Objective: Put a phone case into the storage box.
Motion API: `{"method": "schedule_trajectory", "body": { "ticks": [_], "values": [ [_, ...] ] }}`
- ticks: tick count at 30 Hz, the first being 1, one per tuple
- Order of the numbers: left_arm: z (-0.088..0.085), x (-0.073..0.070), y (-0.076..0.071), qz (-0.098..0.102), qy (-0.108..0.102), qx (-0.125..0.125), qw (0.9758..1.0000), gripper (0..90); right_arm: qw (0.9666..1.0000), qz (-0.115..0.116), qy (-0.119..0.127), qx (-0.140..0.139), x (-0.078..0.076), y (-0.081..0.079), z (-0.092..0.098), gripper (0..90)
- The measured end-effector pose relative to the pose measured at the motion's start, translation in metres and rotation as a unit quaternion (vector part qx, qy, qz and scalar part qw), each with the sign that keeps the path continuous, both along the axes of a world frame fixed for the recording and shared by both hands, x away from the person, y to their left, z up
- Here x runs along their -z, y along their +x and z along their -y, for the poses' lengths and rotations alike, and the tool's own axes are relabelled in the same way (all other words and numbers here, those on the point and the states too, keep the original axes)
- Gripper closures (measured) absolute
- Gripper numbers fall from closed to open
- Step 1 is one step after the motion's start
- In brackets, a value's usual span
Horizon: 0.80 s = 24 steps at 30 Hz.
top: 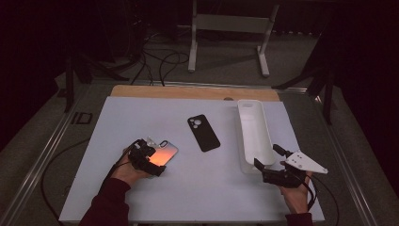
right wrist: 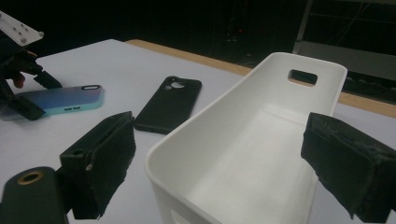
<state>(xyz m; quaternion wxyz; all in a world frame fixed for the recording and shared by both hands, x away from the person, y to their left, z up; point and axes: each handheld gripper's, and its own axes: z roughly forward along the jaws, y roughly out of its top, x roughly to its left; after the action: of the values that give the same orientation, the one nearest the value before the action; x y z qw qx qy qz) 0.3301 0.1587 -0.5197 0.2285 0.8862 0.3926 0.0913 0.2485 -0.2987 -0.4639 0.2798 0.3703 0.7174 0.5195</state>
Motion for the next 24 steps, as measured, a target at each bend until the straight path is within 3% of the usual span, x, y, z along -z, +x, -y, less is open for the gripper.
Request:
{"method": "schedule_trajectory", "body": {
  "ticks": [1,6,14,24],
  "values": [
    [-0.001,-0.001,0.000,-0.001,-0.001,0.001,1.0000,15.7,1.0000,0.000,0.000,0.000,0.000,0.000,0.000,9.6],
    [0.000,-0.001,0.000,0.000,0.002,-0.001,1.0000,16.3,1.0000,-0.001,0.000,0.001,0.000,0.000,0.000,9.6],
    [0.000,-0.002,-0.002,0.018,-0.006,-0.011,0.9998,16.9,1.0000,-0.002,0.000,0.003,0.000,0.000,0.001,9.7],
    [-0.002,-0.015,-0.007,0.054,-0.018,-0.022,0.9981,16.9,1.0000,-0.004,0.003,0.001,-0.001,0.000,-0.001,9.6]
  ]
}}
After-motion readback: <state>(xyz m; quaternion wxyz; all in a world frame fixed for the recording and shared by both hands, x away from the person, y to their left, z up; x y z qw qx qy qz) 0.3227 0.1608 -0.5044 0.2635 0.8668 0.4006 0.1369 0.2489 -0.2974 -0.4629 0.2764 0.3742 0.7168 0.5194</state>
